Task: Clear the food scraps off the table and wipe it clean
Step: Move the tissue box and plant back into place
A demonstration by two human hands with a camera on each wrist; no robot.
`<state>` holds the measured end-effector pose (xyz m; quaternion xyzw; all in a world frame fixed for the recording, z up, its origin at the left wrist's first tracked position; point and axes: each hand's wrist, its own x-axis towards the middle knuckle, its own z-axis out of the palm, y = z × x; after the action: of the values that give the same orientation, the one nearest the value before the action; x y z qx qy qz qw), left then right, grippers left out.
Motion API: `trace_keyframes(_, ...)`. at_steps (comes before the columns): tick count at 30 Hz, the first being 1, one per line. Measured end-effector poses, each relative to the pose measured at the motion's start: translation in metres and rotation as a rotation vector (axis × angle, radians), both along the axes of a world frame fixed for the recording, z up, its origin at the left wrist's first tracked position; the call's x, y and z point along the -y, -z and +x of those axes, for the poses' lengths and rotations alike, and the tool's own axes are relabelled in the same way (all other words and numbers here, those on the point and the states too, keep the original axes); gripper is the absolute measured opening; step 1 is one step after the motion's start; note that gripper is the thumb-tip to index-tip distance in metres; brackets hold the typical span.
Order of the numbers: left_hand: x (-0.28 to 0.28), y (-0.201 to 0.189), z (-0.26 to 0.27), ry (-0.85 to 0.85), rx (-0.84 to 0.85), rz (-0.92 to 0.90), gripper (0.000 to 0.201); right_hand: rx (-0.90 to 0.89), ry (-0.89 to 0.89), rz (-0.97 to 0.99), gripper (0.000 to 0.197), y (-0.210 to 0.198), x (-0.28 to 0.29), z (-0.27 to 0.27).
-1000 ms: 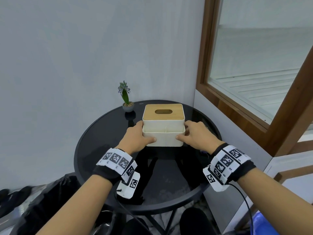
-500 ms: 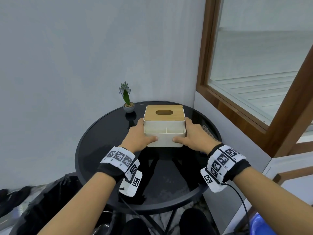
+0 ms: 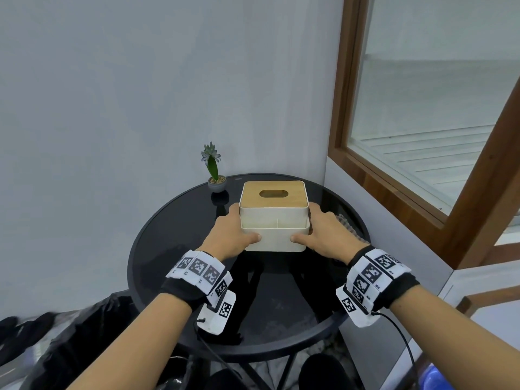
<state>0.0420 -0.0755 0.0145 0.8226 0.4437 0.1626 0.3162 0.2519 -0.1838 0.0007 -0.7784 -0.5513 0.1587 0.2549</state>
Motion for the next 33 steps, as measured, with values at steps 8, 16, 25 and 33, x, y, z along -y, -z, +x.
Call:
trace_keyframes(8, -0.005, 0.000, 0.000, 0.017, -0.005, -0.017, 0.079, 0.007, 0.005, 0.005, 0.076, -0.002, -0.001, -0.001)
trace_keyframes(16, -0.016, 0.002, 0.002, 0.010, 0.016, -0.040, 0.081, -0.024, 0.005, -0.023, 0.080, -0.006, -0.012, 0.003)
trace_keyframes(25, -0.025, 0.005, 0.019, -0.031, 0.062, -0.030, 0.076, -0.044, -0.022, -0.052, 0.080, -0.018, -0.031, 0.022)
trace_keyframes(33, -0.032, 0.008, 0.028, -0.047, 0.079, -0.038, 0.078, -0.125, -0.091, -0.038, 0.079, -0.024, -0.041, 0.034)
